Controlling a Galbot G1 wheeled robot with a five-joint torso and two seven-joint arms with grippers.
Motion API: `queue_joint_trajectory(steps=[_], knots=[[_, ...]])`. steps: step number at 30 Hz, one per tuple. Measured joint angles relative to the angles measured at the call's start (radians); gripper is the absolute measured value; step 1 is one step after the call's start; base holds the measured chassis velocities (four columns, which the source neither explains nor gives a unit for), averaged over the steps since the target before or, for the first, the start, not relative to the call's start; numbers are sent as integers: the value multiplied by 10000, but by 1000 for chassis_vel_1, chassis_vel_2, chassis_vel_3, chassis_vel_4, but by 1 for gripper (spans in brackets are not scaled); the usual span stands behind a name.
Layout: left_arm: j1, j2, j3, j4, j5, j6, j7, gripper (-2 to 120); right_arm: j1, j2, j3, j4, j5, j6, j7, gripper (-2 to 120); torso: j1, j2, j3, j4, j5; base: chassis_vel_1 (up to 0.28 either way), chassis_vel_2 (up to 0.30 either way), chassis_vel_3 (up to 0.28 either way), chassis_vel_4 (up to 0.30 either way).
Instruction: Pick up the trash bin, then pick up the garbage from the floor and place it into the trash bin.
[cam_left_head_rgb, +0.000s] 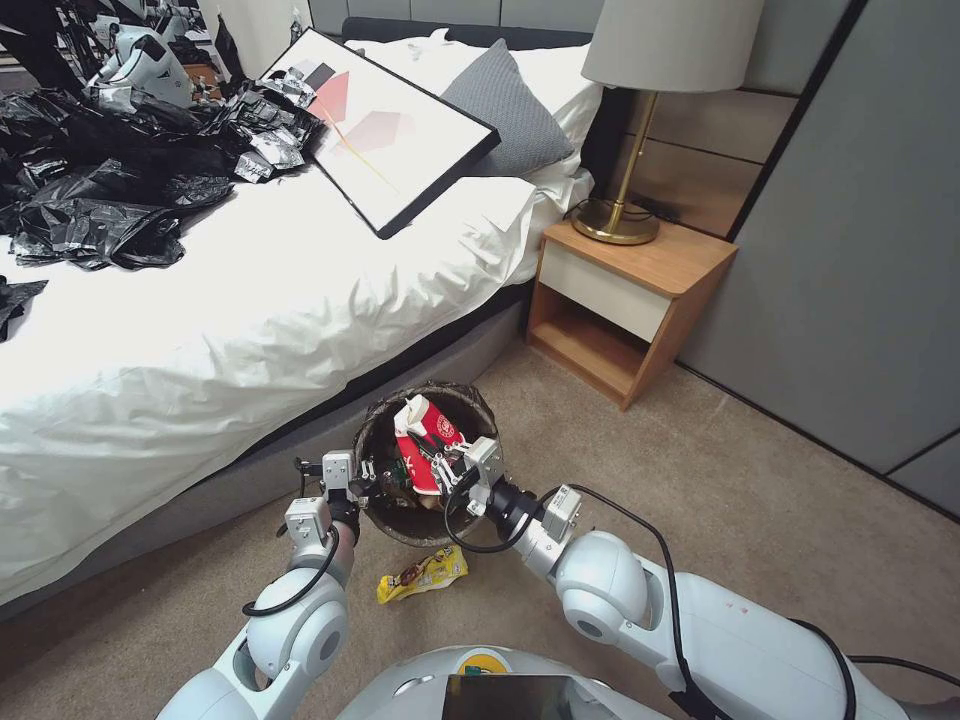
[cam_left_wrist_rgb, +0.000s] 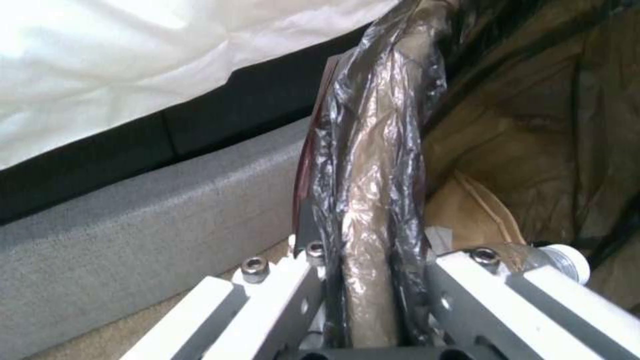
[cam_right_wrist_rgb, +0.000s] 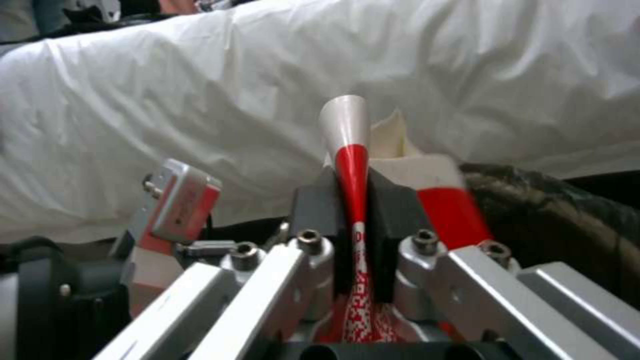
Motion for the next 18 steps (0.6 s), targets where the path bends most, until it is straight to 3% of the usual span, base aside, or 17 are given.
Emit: queue_joint_trajectory(steps=[2, 4, 6, 10, 12, 18], knots=[[-4, 1, -1, 0, -2, -1, -4, 0, -9, 2, -14, -16, -47, -13, 74, 12, 0, 0, 0, 0, 0, 0, 0, 0, 0], [-10, 3, -1, 0, -7, -2, -6, 0, -36, 11, -27, -32, -122, -29, 177, 24, 0, 0, 0, 0, 0, 0, 0, 0, 0], [-13, 3, -2, 0, -7, -3, -6, 0, -41, 15, -29, -32, -130, -32, 200, 25, 0, 0, 0, 0, 0, 0, 0, 0, 0], [-41, -7, 18, 32, -10, -6, -7, 0, -39, 57, -28, -39, -144, -64, 337, 45, 0, 0, 0, 0, 0, 0, 0, 0, 0], [-43, -9, 21, 38, -11, -6, -8, 0, -29, 63, -28, -39, -143, -66, 356, 48, 0, 0, 0, -1, 0, 0, 0, 0, 0], [-53, -22, 23, 73, -18, -6, -5, 0, -9, 113, 217, 43, -120, -55, 485, 74, 0, 0, 0, 0, 1, 0, 0, 0, 0]])
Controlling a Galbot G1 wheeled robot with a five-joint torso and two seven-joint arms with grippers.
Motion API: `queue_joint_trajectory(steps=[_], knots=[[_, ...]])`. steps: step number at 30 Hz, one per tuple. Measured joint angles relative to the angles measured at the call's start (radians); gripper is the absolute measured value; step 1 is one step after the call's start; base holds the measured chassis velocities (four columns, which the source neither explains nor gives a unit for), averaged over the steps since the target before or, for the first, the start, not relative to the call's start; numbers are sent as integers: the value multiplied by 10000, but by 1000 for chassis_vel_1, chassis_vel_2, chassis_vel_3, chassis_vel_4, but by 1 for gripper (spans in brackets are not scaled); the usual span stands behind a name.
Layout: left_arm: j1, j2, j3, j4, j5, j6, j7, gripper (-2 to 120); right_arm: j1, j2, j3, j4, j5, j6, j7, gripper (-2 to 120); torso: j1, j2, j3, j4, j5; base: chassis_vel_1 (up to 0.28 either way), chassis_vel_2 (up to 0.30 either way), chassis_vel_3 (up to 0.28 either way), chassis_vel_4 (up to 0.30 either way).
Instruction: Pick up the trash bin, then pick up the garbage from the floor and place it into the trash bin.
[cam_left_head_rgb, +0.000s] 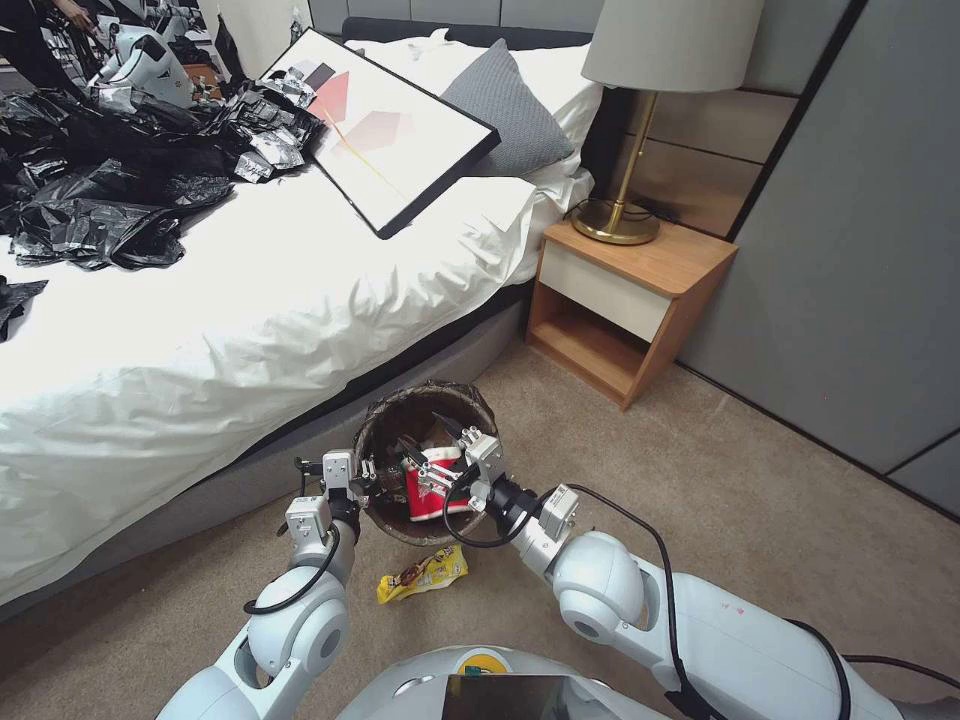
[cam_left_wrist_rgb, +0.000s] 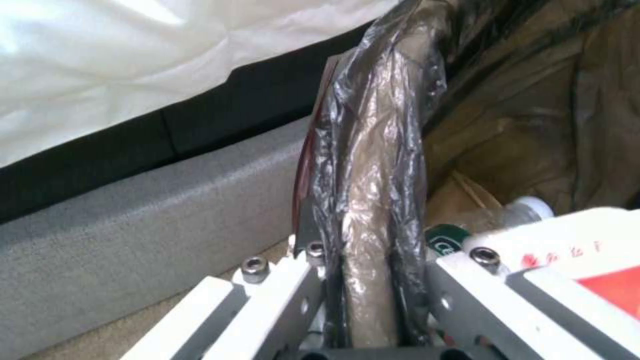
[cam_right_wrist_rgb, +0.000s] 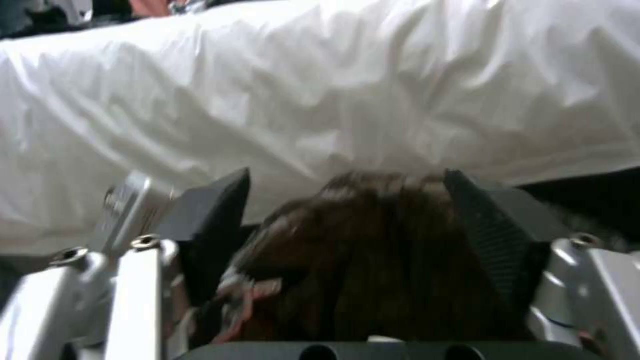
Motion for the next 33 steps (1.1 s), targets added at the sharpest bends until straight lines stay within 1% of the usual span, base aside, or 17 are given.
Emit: queue_joint_trajectory(steps=[2, 3, 6, 7, 8, 10, 13, 16, 17, 19, 20, 21, 23, 26, 27, 29, 33], knots=[[0, -3, 0, 4, 0, 0, 0, 0, -6, 4, 49, 28, 8, 3, 4, 76, 0, 0, 0, 0, 0, 0, 0, 0, 0], [2, -18, 0, 13, 0, -1, 1, 0, -44, 16, 382, 239, 140, 4, 30, 84, 0, 0, 0, 0, 0, 0, 0, 0, 0], [17, -31, 1, 14, 3, -2, 2, 0, -49, 3, 742, 494, 351, 4, 81, 89, 0, 0, 0, -1, 0, 0, 0, 0, 0], [41, -34, 7, 18, 16, -6, 6, 0, 30, -75, 1154, 784, 652, 1, 174, 97, 0, 0, 0, -1, 0, 0, 0, 0, 0], [53, -33, 10, 18, 19, -9, 7, 0, 90, -136, 1348, 950, 805, 2, 250, 99, 0, 0, 0, 0, 0, 0, 0, 0, 0], [64, -33, 10, 18, 22, -12, 8, 0, 128, -194, 1490, 1101, 924, 1, 307, 100, 0, 0, 0, 0, 0, 0, 0, 0, 0], [101, -38, 10, 13, 37, -15, 9, 0, 69, -386, 2077, 1518, 1203, -5, 520, 100, 0, 0, 0, 2, 0, 0, 0, 0, 0], [153, -50, -19, -13, 68, -31, 12, 0, -414, -635, 3098, 1888, 1273, -221, 914, 100, 0, 0, -1, 0, 1, 0, 0, 0, 0], [153, -50, -19, -13, 68, -31, 12, 0, -414, -635, 3098, 1888, 1273, -221, 914, 100, 0, 0, -1, 0, 1, 0, 0, 0, 0], [208, -48, -64, -34, 88, -52, 14, 0, -1127, -834, 4165, 2006, 1047, -461, 1244, 100, 0, 0, 0, -2, 2, 0, 0, 0, 0], [208, -48, -64, -34, 88, -52, 14, 0, -1127, -834, 4165, 2006, 1047, -461, 1244, 100, 0, 0, 0, -2, 2, 0, 0, 0, 0], [233, -44, -77, -46, 103, -60, 20, 0, -1604, -864, 4852, 2011, 838, -602, 1442, 100, 0, 0, -1, -2, 1, 0, 0, 0, 0], [243, -44, -84, -51, 111, -65, 22, 0, -1815, -846, 5119, 2005, 736, -655, 1511, 100, 0, 0, 0, -1, 0, 0, 0, 0, 0], [268, -52, -114, -58, 148, -80, 23, 0, -2591, -552, 6047, 1764, 106, -817, 1808, 100, 0, 0, -1, -3, 1, 0, 0, 0, 0], [268, -52, -114, -58, 148, -80, 23, 0, -2591, -552, 6047, 1764, 106, -817, 1808, 100, 0, 0, -1, -3, 1, 0, 0, 0, 0], [283, -61, -143, -66, 179, -91, 26, 0, -3129, -177, 6552, 1509, -274, -988, 2088, 100, 0, 0, 0, 2, 2, 0, 0, 0, 0], [306, -49, -211, -107, 198, -98, 18, 0, -3727, 166, 6984, 1177, -632, -1130, 2242, 100, 0, 0, -1, -1, 1, 0, 0, 0, 0]])
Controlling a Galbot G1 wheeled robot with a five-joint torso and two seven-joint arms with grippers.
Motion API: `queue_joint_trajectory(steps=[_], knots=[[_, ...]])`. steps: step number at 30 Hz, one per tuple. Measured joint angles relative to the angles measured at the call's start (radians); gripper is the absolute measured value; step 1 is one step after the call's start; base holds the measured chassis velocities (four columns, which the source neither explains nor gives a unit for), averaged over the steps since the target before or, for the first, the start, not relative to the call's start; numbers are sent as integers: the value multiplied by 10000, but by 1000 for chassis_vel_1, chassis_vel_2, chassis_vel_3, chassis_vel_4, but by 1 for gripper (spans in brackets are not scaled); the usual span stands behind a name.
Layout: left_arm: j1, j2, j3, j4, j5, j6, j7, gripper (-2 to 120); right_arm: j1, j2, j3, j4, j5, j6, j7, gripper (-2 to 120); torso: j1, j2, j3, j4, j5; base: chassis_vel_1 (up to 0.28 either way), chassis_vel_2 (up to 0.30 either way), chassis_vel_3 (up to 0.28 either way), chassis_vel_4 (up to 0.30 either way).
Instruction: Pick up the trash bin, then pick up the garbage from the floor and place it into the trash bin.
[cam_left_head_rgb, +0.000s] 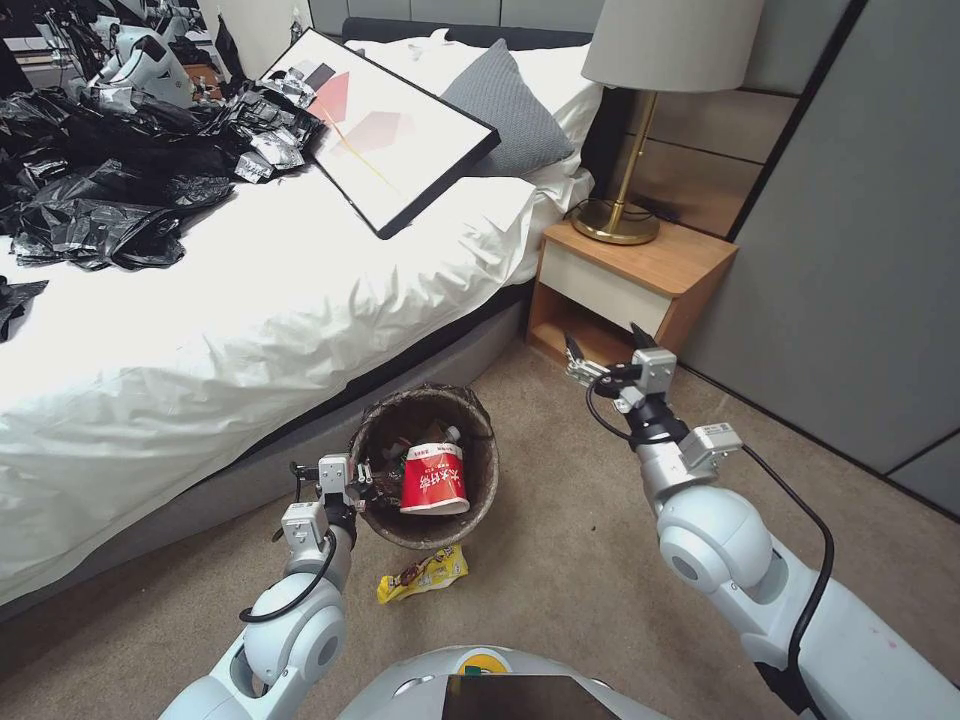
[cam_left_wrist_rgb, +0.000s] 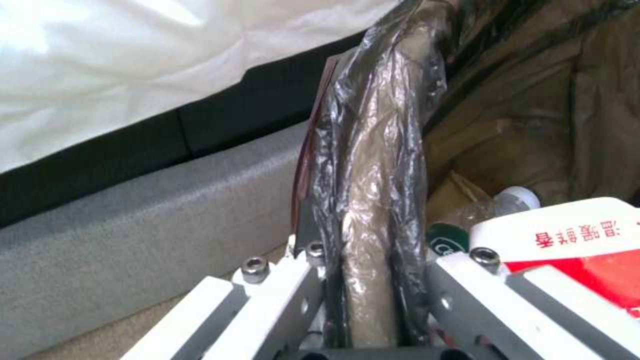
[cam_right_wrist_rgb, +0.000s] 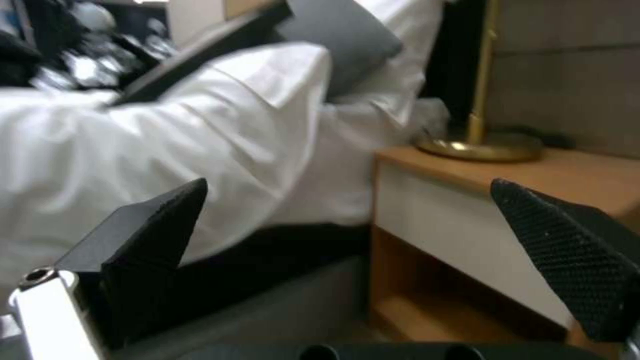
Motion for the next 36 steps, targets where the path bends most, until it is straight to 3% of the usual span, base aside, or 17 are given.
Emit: queue_joint_trajectory(steps=[13, 36], knots=[[120, -49, -105, -123, -40, -25, -100, 0, -1145, 894, 122, -986, -1068, 249, -37, 100, 0, 0, 0, 0, -1, 0, 0, 0, 0], [668, -257, -230, -468, 127, -62, -144, 0, -863, 944, -562, -1113, -1194, 258, 110, 100, 0, 0, 1, 2, -2, 21, 16, 18, 21]])
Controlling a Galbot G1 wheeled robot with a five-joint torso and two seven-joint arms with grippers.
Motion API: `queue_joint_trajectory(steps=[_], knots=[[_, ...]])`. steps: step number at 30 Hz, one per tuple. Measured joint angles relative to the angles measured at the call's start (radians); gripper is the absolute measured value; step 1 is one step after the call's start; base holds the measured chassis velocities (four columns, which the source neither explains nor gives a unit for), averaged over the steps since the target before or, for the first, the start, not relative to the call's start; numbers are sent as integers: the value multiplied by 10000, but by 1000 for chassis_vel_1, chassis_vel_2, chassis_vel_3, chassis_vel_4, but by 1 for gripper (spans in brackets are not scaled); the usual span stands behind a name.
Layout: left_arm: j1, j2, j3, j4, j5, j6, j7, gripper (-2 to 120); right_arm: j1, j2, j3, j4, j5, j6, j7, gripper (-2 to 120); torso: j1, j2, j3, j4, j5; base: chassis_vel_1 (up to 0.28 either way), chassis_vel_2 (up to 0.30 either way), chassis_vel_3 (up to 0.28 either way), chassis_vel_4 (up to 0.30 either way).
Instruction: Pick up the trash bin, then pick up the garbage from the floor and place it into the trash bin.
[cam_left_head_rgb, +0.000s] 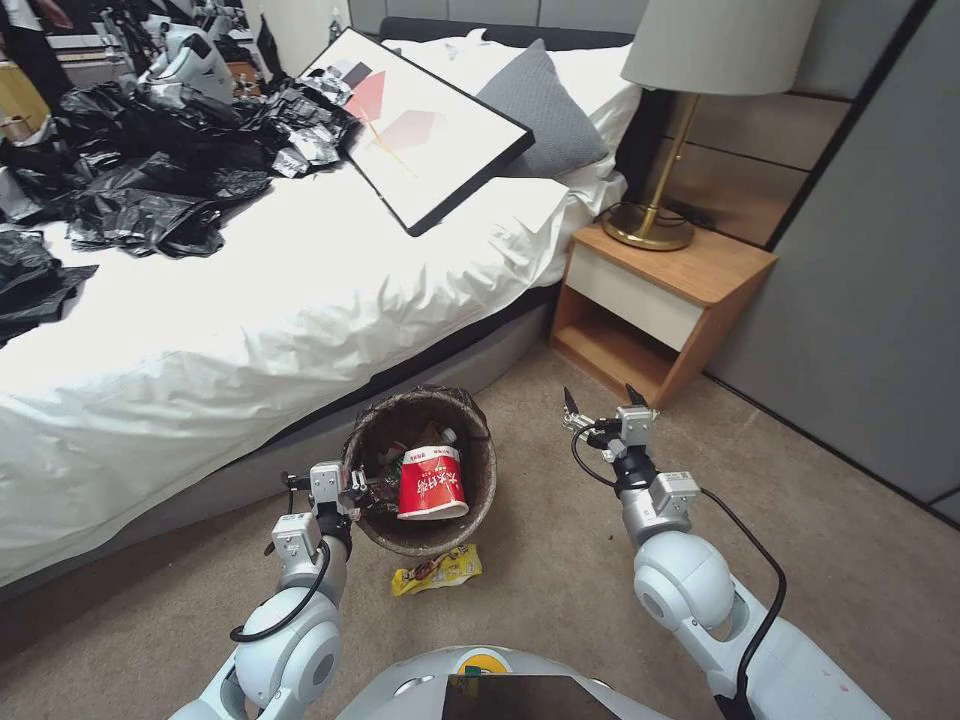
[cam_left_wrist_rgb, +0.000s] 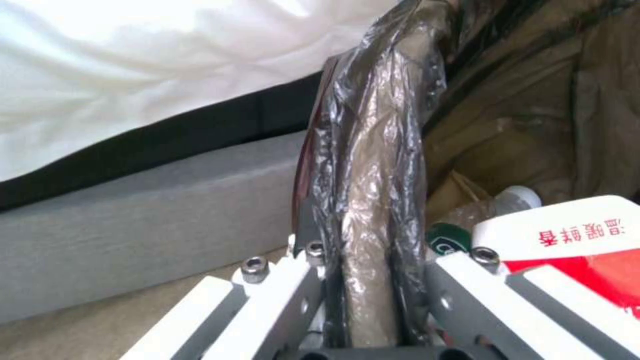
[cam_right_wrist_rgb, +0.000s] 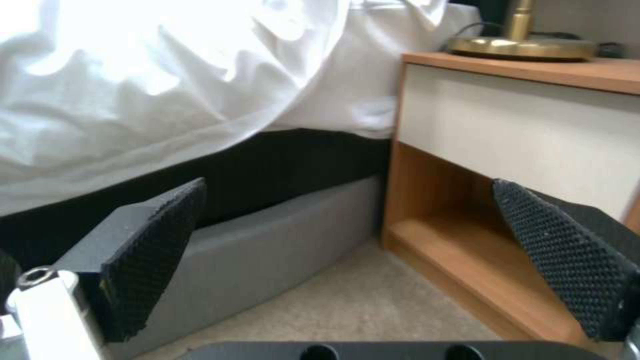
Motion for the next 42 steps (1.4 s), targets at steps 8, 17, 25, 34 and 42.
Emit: queue_joint_trajectory(steps=[8, 17, 25, 34, 42], knots=[[101, -22, -17, -37, 69, -23, 6, 0, 38, 47, -101, -19, -2, -69, 77, 100, 0, 0, 0, -2, 0, 52, 58, 56, 61], [153, -39, -55, -56, 136, -39, 12, 0, 65, 78, -158, -50, -18, -80, 102, 100, 0, 0, 0, -1, 0, 53, 62, 62, 66], [153, -54, -57, -55, 149, -42, 15, 0, 109, 79, -215, -64, -15, -91, 116, 100, 0, 0, 0, -2, 0, 68, 60, 55, 64], [141, -72, -60, -55, 154, -45, 18, 0, 178, 93, -298, -117, -6, -105, 151, 100, 0, 0, 0, -3, 1, 61, 64, 72, 56], [122, -75, -72, -25, 155, -50, 20, 0, 221, 99, -346, -155, 3, -116, 180, 100, 0, 0, 0, -1, 0, 70, 63, 55, 49]])
